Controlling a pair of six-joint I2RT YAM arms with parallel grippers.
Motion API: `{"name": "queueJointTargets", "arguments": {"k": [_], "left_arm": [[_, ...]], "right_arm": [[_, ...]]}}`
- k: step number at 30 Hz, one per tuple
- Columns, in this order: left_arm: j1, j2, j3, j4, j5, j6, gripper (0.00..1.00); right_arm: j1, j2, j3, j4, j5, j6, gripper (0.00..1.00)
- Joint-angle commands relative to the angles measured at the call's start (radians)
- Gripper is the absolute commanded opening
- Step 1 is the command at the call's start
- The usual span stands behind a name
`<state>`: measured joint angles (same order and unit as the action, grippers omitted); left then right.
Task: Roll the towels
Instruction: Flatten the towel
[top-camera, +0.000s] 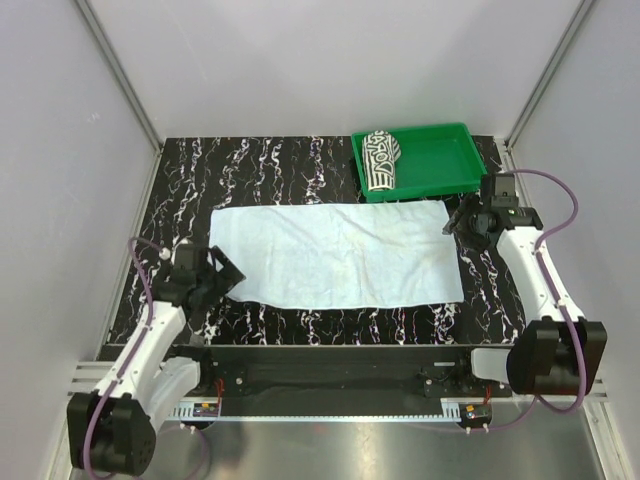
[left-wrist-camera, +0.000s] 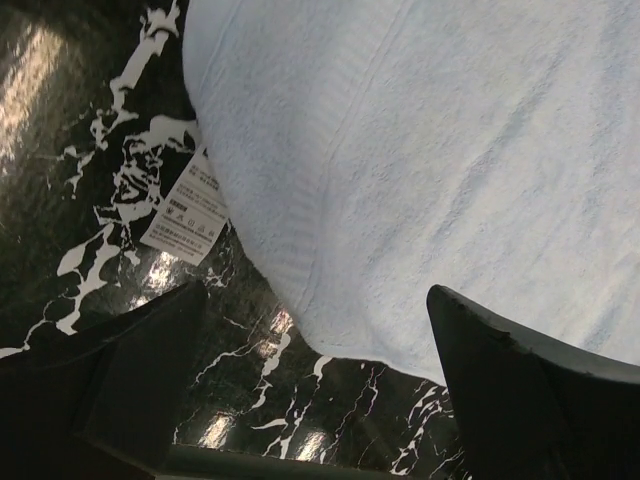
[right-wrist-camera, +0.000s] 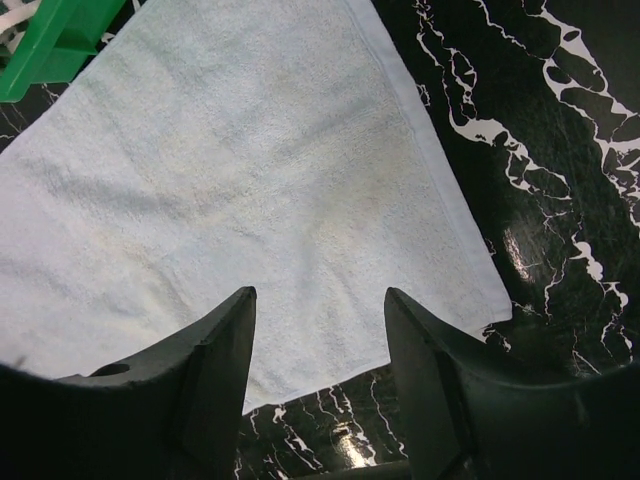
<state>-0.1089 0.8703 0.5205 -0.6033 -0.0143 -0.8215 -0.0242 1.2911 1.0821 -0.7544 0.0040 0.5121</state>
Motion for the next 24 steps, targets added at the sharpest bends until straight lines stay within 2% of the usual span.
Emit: {"name": "queueJointTargets", "arguments": {"k": [1, 5, 7, 8, 9, 12, 14, 16, 17, 18, 20, 21, 22, 23, 24], "left_arm": [[0.000, -0.053, -0.072, 0.083, 0.042, -0.105, 0.99], [0.000, -0.021, -0.108, 0.117, 0.017, -0.094, 0.98], [0.000, 0.015, -0.116, 0.171, 0.017, -0.073, 0.88], [0.000, 0.030, -0.105, 0.186, 0.017, -0.064, 0.81], [0.002, 0.041, -0.097, 0.209, 0.017, -0.036, 0.56], [0.002, 0.071, 0.002, 0.168, 0.017, 0.039, 0.20], [0.002, 0.107, 0.115, 0.148, -0.013, 0.112, 0.19], [0.002, 0.171, 0.217, 0.071, -0.047, 0.157, 0.13], [0.002, 0.241, 0.299, 0.048, -0.053, 0.186, 0.06], [0.003, 0.268, 0.326, 0.030, -0.056, 0.200, 0.03], [0.005, 0.356, 0.381, 0.028, -0.038, 0.240, 0.10], [0.012, 0.396, 0.453, 0.008, -0.032, 0.254, 0.20], [0.014, 0.448, 0.502, -0.007, -0.027, 0.271, 0.40], [0.015, 0.499, 0.550, -0.021, -0.020, 0.295, 0.45], [0.027, 0.621, 0.656, -0.047, -0.007, 0.303, 0.48]], "right_arm": [[0.003, -0.068, -0.001, -0.031, -0.032, -0.017, 0.61], [0.004, -0.107, -0.010, -0.049, -0.039, -0.020, 0.62], [0.003, -0.118, -0.016, -0.051, -0.041, -0.020, 0.61], [0.003, -0.122, -0.025, -0.048, -0.042, -0.020, 0.61], [0.003, -0.127, -0.030, -0.046, -0.044, -0.021, 0.60], [0.003, -0.131, -0.040, -0.051, -0.038, -0.023, 0.59], [0.003, -0.125, -0.044, -0.046, -0.033, -0.023, 0.59], [0.003, -0.118, -0.041, -0.036, -0.029, -0.018, 0.59], [0.003, -0.099, -0.036, -0.033, -0.033, -0.014, 0.59], [0.003, -0.090, -0.031, -0.026, -0.047, -0.012, 0.56], [0.003, -0.058, -0.016, -0.019, -0.058, -0.007, 0.55], [0.004, -0.044, -0.010, -0.014, -0.061, -0.006, 0.55], [0.003, -0.029, 0.004, -0.005, -0.065, -0.007, 0.57], [0.004, 0.006, 0.015, -0.006, -0.067, -0.012, 0.58], [0.003, 0.028, 0.030, -0.011, -0.068, -0.015, 0.58]]}}
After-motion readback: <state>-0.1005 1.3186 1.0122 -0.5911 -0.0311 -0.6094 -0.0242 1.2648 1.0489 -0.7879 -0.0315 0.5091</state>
